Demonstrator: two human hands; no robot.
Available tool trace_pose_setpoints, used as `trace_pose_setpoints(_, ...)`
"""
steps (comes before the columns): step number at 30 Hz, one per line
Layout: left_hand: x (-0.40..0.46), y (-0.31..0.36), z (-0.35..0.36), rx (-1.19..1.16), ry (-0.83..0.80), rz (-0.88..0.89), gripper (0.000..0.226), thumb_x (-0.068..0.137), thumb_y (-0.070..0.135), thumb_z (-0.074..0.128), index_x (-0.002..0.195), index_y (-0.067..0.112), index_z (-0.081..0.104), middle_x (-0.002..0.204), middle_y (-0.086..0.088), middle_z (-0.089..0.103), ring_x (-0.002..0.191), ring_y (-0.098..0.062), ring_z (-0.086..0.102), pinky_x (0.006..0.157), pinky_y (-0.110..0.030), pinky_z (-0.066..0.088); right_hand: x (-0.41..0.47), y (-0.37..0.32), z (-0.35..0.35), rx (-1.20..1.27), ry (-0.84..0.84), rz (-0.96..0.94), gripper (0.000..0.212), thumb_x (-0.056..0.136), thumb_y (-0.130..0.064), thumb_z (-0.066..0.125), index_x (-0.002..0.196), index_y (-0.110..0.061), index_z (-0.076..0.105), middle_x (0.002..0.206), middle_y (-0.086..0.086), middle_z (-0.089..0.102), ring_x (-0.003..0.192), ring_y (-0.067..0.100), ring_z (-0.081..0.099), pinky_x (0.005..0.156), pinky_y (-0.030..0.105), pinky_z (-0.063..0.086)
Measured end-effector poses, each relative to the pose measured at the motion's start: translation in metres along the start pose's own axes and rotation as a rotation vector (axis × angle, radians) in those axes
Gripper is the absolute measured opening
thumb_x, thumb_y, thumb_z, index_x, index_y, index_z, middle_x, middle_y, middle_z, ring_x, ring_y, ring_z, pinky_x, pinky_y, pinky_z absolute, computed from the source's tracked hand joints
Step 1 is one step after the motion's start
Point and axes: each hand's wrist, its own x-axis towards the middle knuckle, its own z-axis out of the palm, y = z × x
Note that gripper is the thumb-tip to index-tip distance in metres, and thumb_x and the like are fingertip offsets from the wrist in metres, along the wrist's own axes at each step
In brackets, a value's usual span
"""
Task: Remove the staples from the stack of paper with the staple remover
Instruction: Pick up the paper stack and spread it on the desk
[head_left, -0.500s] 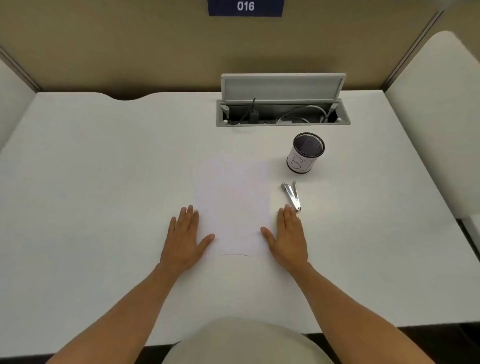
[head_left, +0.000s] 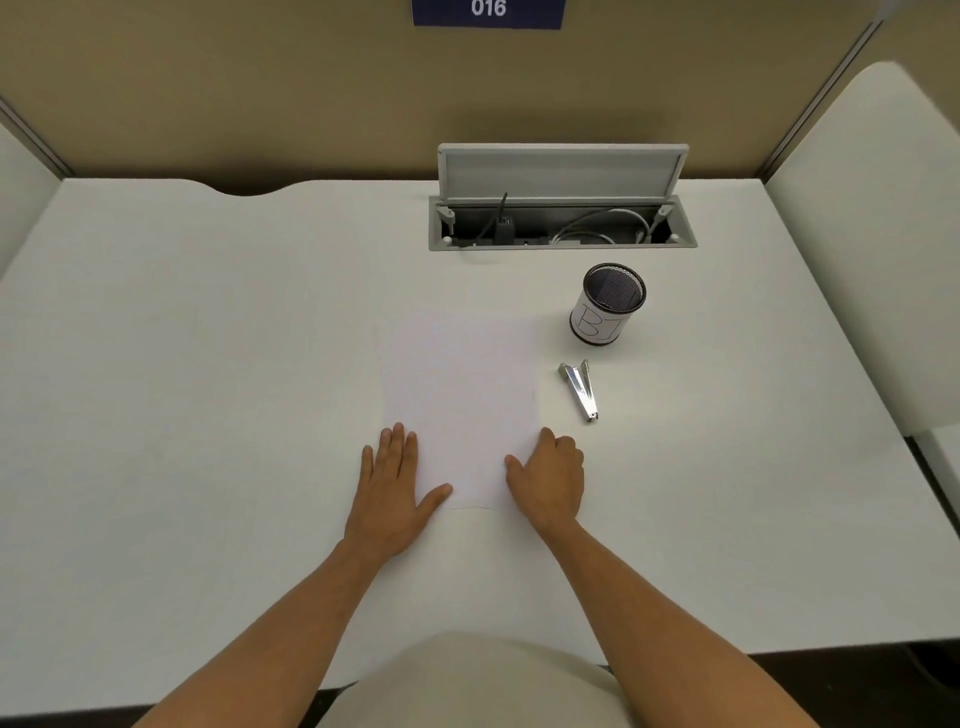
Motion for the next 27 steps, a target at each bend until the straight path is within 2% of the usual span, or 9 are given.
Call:
trace_pose_setpoints(4, -0.002, -0.001, 0.002, -0.012, 0.008, 0.026, 0.102, 0.076, 0.083, -0.006, 0.148, 0.012, -0.018, 0.156, -0.002, -0.025, 0.146, -0.018, -0.025, 0.118, -0.037, -0.017, 0.004, -0.005, -0.004, 0.267, -0.089, 0.145, 0.051, 0.082, -0.029, 0.069, 0.124, -0.008, 0.048, 0.116, 0.011, 0.059, 0.108, 0.031, 0.057, 0.084, 0.035, 0.048)
trace_pose_setpoints(7, -0.003, -0.001, 0.002, 0.004, 0.009, 0.019, 0.105, 0.072, 0.084, -0.011, 0.148, 0.013, -0.02, 0.155, -0.002, -0.027, 0.146, -0.018, -0.024, 0.118, -0.037, -0.018, 0.007, -0.007, -0.007, 0.62, -0.162, 0.236, 0.034, 0.077, -0.024, 0.074, 0.105, -0.013, 0.059, 0.104, 0.004, 0.066, 0.094, 0.025, 0.064, 0.076, 0.032, 0.051)
trace_pose_setpoints(10, -0.001, 0.0, 0.003, -0.025, 0.014, 0.017, 0.104, 0.076, 0.082, 0.001, 0.151, 0.011, -0.012, 0.156, -0.001, -0.024, 0.146, -0.017, -0.023, 0.118, -0.037, -0.017, 0.009, -0.006, -0.01, 0.847, -0.228, 0.273, 0.016, 0.076, -0.019, 0.074, 0.086, -0.017, 0.062, 0.094, 0.004, 0.07, 0.084, 0.02, 0.067, 0.072, 0.032, 0.055)
trace_pose_setpoints(13, 0.002, 0.0, 0.002, -0.044, 0.023, 0.005, 0.094, 0.089, 0.073, 0.023, 0.154, 0.011, -0.005, 0.161, -0.003, -0.017, 0.146, -0.015, -0.022, 0.117, -0.035, -0.018, 0.01, -0.006, -0.017, 0.923, -0.203, 0.253, 0.019, 0.076, -0.012, 0.073, 0.09, -0.015, 0.06, 0.093, 0.004, 0.068, 0.087, 0.024, 0.067, 0.074, 0.035, 0.056)
trace_pose_setpoints(15, 0.005, 0.002, 0.0, -0.075, 0.036, -0.023, 0.087, 0.093, 0.067, 0.031, 0.155, 0.012, 0.002, 0.163, -0.004, -0.01, 0.148, -0.016, -0.019, 0.117, -0.035, -0.017, 0.01, -0.007, -0.024, 0.929, -0.172, 0.2, 0.022, 0.076, -0.01, 0.072, 0.093, -0.016, 0.06, 0.094, 0.002, 0.068, 0.087, 0.021, 0.067, 0.069, 0.03, 0.054)
trace_pose_setpoints(19, 0.011, 0.022, -0.021, -0.223, 0.092, -0.032, 0.074, 0.094, 0.063, 0.036, 0.151, 0.016, 0.03, 0.163, -0.002, 0.013, 0.151, -0.016, 0.0, 0.121, -0.036, -0.006, 0.008, -0.018, -0.049, 0.817, -0.049, 0.029, 0.021, 0.076, -0.012, 0.069, 0.092, -0.023, 0.061, 0.085, -0.014, 0.066, 0.072, -0.003, 0.063, 0.054, 0.009, 0.043)
trace_pose_setpoints(21, 0.014, 0.042, -0.043, -0.533, 0.06, -0.056, 0.069, 0.091, 0.063, 0.042, 0.145, 0.02, 0.042, 0.157, 0.001, 0.032, 0.146, -0.014, 0.024, 0.119, -0.032, 0.015, 0.006, -0.027, -0.063, 0.732, 0.057, -0.042, 0.019, 0.075, -0.011, 0.065, 0.09, -0.023, 0.062, 0.081, -0.015, 0.064, 0.071, 0.002, 0.061, 0.053, 0.01, 0.041)
trace_pose_setpoints(23, 0.018, 0.064, -0.073, -0.872, 0.008, -0.053, 0.066, 0.086, 0.066, 0.044, 0.138, 0.027, 0.05, 0.145, 0.005, 0.049, 0.131, -0.01, 0.045, 0.107, -0.025, 0.033, 0.003, -0.039, -0.077, 0.631, 0.176, -0.13, 0.02, 0.077, -0.011, 0.062, 0.093, -0.022, 0.064, 0.081, -0.012, 0.064, 0.071, 0.008, 0.058, 0.056, 0.012, 0.038)
trace_pose_setpoints(27, 0.026, 0.103, -0.123, -1.287, 0.025, 0.014, 0.044, 0.083, 0.064, 0.046, 0.117, 0.037, 0.058, 0.121, 0.006, 0.067, 0.106, -0.01, 0.066, 0.089, -0.028, 0.054, -0.01, -0.061, -0.094, 0.361, 0.407, -0.405, 0.021, 0.082, -0.006, 0.061, 0.098, -0.017, 0.068, 0.085, -0.002, 0.069, 0.073, 0.018, 0.059, 0.061, 0.021, 0.037)
